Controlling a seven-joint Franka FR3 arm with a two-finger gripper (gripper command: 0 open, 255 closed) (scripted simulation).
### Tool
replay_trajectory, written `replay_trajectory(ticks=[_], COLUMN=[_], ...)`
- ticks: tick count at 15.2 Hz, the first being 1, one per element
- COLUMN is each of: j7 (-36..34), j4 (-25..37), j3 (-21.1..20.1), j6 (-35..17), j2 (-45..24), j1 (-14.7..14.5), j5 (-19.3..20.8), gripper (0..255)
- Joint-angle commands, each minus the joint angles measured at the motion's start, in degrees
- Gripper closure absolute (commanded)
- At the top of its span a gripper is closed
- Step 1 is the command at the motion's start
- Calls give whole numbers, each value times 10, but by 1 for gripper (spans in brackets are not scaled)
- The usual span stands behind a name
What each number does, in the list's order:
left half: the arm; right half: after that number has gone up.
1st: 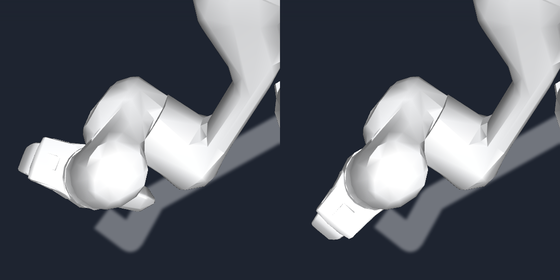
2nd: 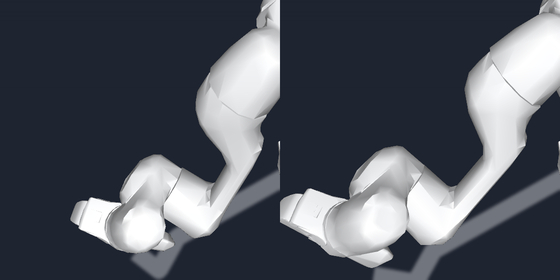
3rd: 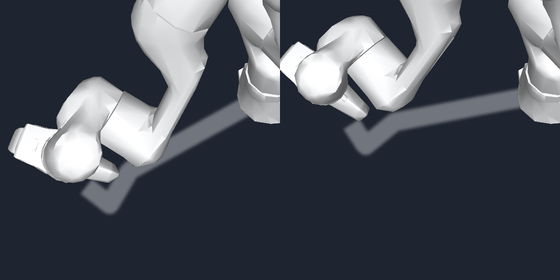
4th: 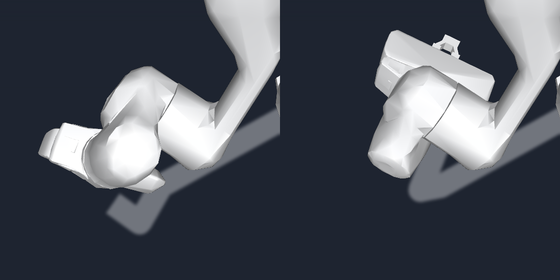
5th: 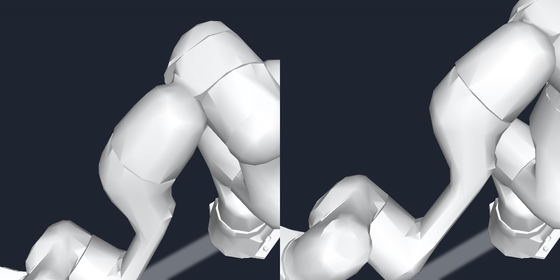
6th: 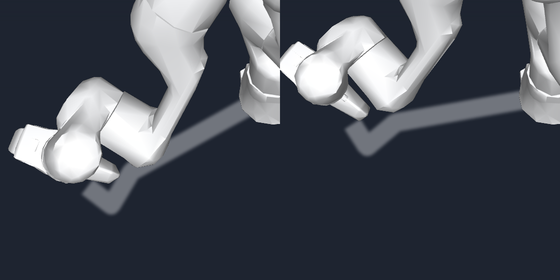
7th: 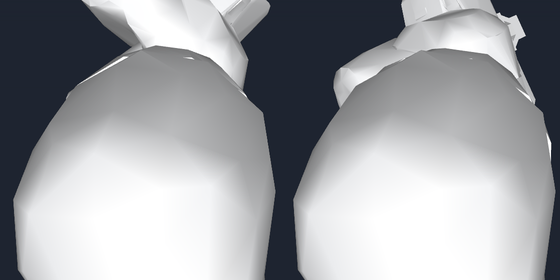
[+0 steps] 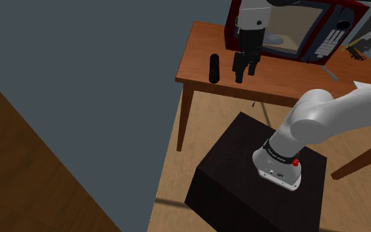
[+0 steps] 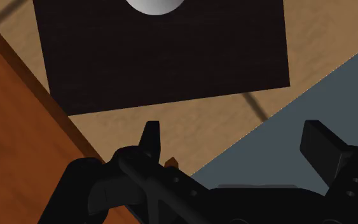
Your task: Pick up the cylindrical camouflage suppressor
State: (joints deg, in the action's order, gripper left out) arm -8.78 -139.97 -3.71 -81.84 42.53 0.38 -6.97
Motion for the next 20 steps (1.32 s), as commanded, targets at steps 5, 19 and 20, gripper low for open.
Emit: replay_trajectory(ticks=[5,19,20], j7=[-49,-230,-244], j4=[6,81,88], j3=[-4,7,9], j6=[-76,-287,-298], j2=[-57,-250,-263], j1=[33,143,151], j5=[10,70,76], gripper=[0,0,0])
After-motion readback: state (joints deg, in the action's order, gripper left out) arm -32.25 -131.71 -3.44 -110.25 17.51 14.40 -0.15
